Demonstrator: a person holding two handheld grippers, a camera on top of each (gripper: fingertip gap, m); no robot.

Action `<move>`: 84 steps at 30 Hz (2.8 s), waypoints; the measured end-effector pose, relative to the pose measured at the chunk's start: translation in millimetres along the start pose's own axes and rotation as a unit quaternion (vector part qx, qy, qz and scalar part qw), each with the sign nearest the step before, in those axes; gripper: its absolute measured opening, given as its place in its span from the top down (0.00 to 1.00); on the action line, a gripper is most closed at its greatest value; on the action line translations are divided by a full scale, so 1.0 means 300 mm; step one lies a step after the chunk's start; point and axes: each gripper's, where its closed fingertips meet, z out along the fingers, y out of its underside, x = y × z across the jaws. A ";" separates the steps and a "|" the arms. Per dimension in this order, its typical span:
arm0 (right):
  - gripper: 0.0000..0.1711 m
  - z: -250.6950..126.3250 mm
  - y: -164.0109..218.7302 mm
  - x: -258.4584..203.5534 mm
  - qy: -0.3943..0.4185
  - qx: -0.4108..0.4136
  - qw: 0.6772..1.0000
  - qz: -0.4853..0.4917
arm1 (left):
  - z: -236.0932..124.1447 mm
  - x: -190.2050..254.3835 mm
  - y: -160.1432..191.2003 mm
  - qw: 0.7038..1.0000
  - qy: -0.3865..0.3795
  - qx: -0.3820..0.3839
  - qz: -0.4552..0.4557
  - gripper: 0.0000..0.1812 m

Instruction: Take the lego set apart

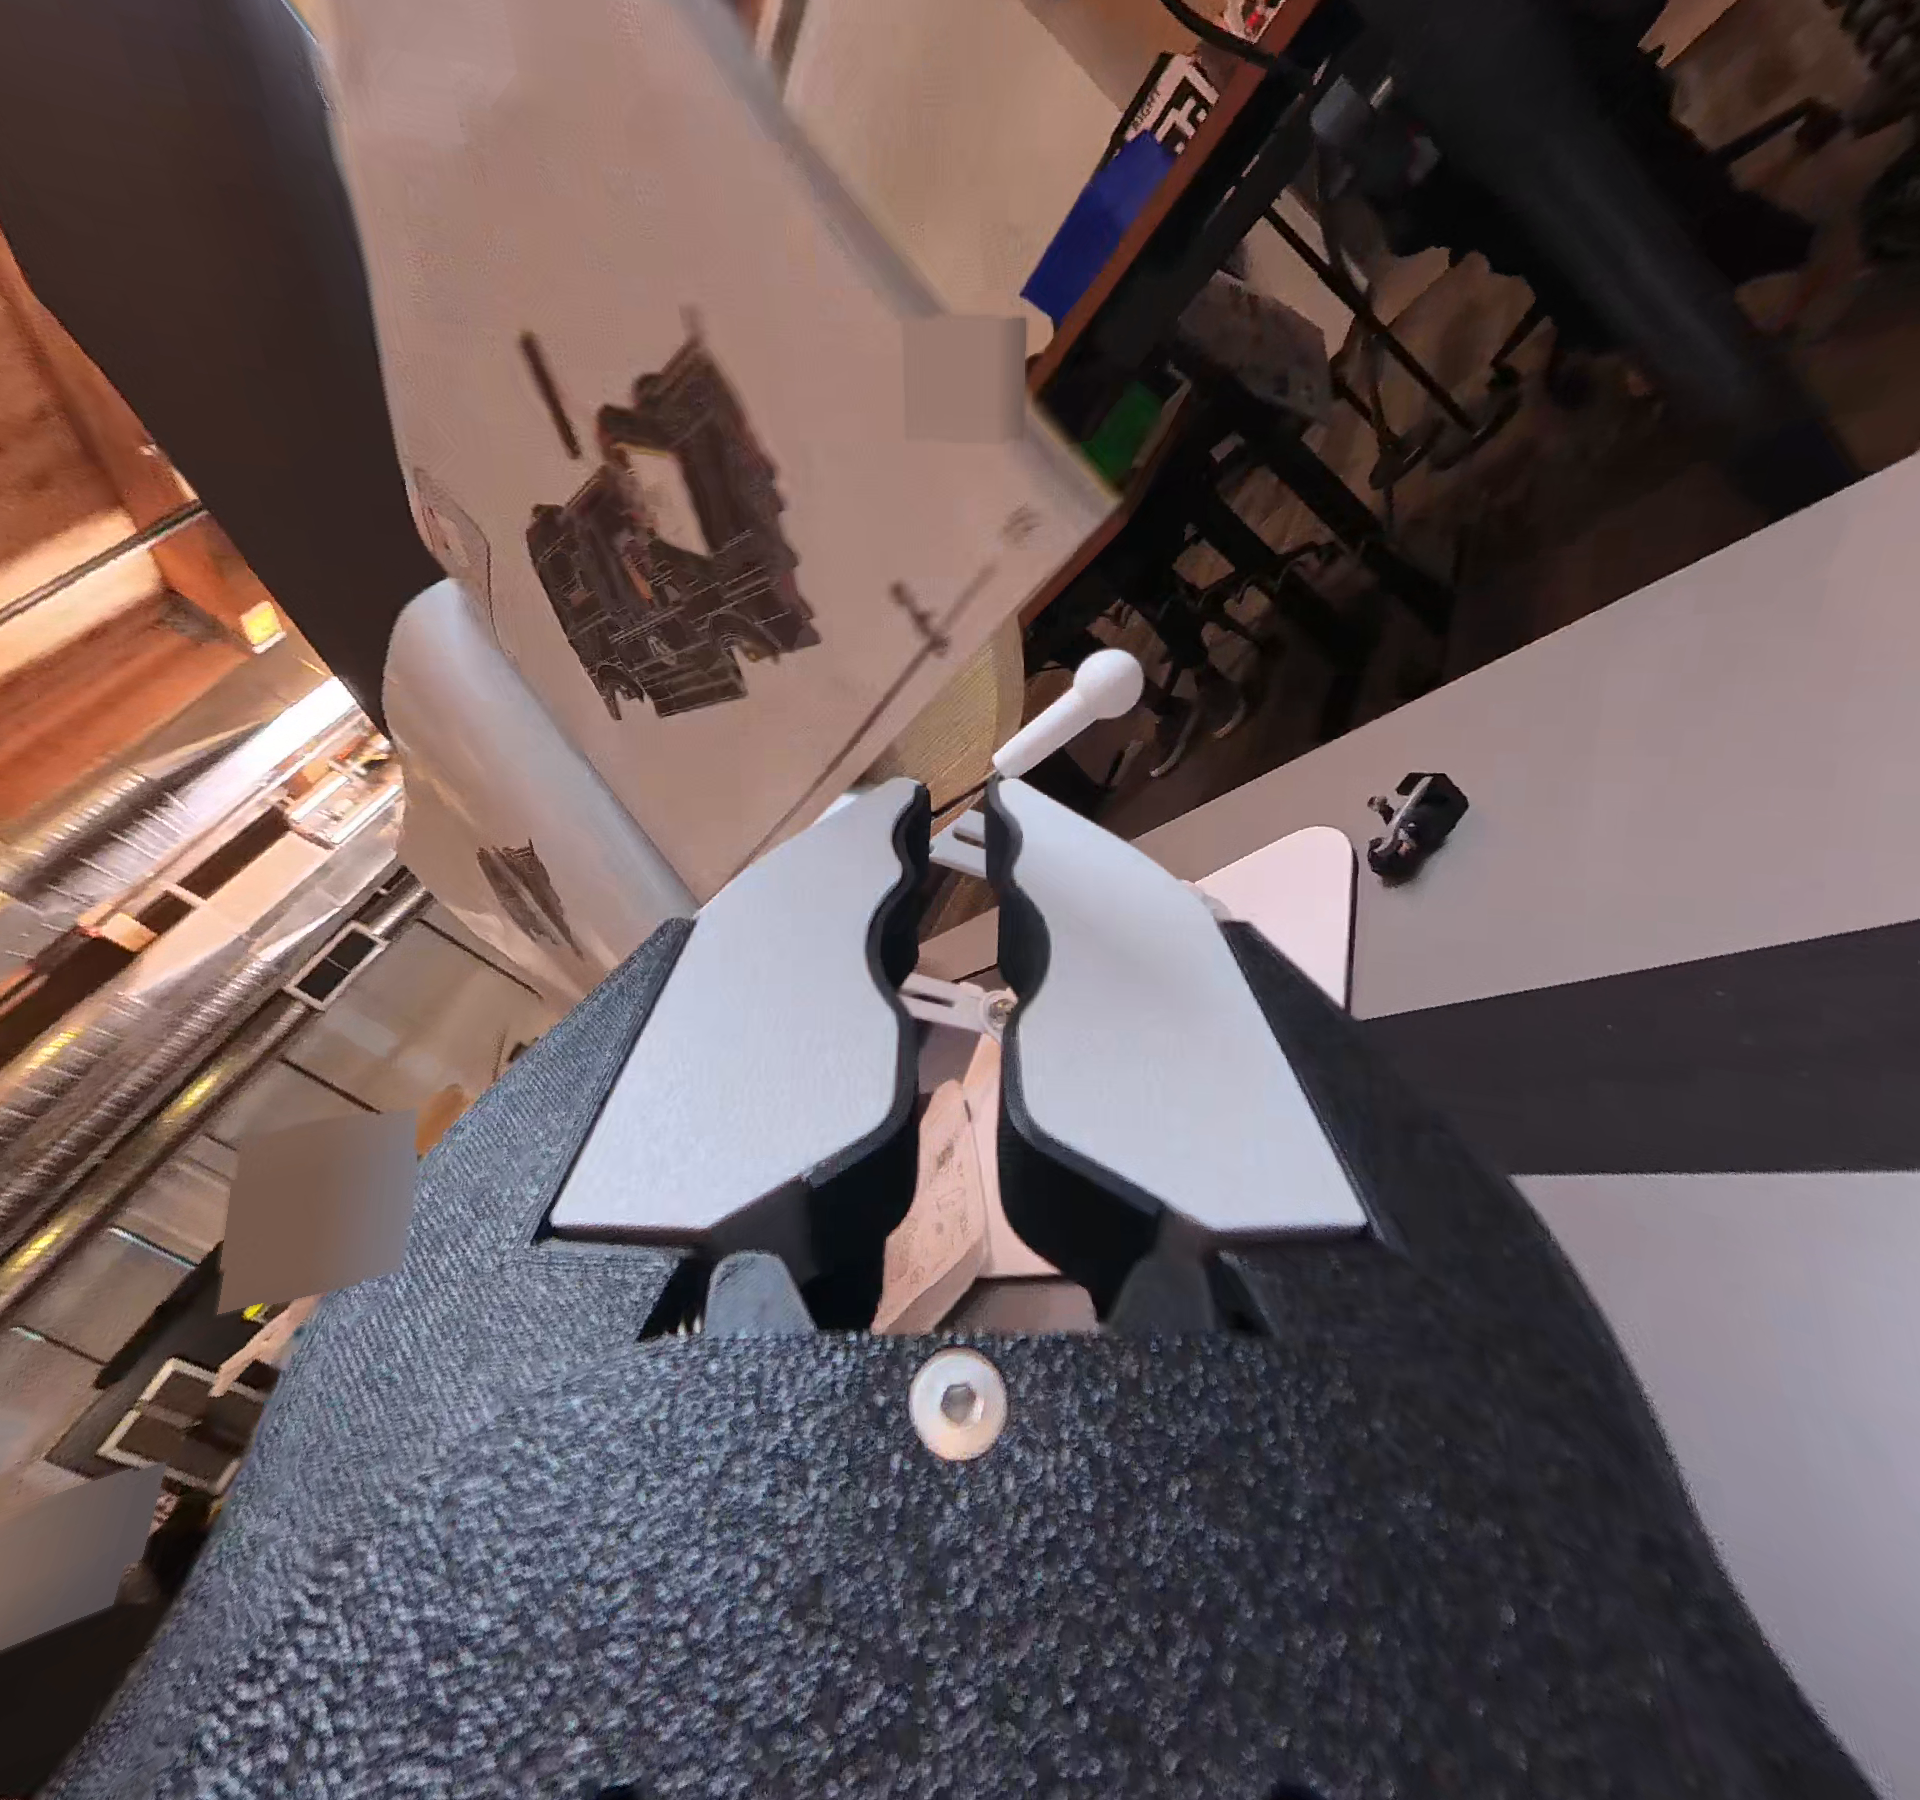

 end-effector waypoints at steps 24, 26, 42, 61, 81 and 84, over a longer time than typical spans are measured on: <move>0.53 0.266 0.219 -0.491 0.077 -0.098 0.703 -0.701 | 0.043 -0.216 -0.209 0.997 -0.040 0.010 0.065 0.89; 0.44 0.345 0.208 -0.472 0.119 -0.094 0.692 -0.706 | 0.056 -0.248 -0.232 0.997 -0.038 0.010 0.060 0.89; 0.83 0.231 0.089 -0.444 0.025 -0.065 0.809 -0.583 | 0.202 -0.320 -0.241 0.999 0.012 -0.025 0.018 0.84; 0.83 0.149 0.039 -0.339 -0.072 -0.097 0.886 -0.447 | 0.714 -0.387 -0.297 0.995 0.044 -0.089 0.020 0.75; 0.72 0.039 -0.031 -0.516 -0.046 -0.123 0.861 -0.492 | 0.863 0.046 -0.202 0.980 0.149 -0.074 0.107 0.98; 0.58 0.136 0.077 -0.489 -0.028 -0.204 0.837 -0.508 | 0.804 0.013 -0.196 0.986 0.127 -0.062 0.085 0.98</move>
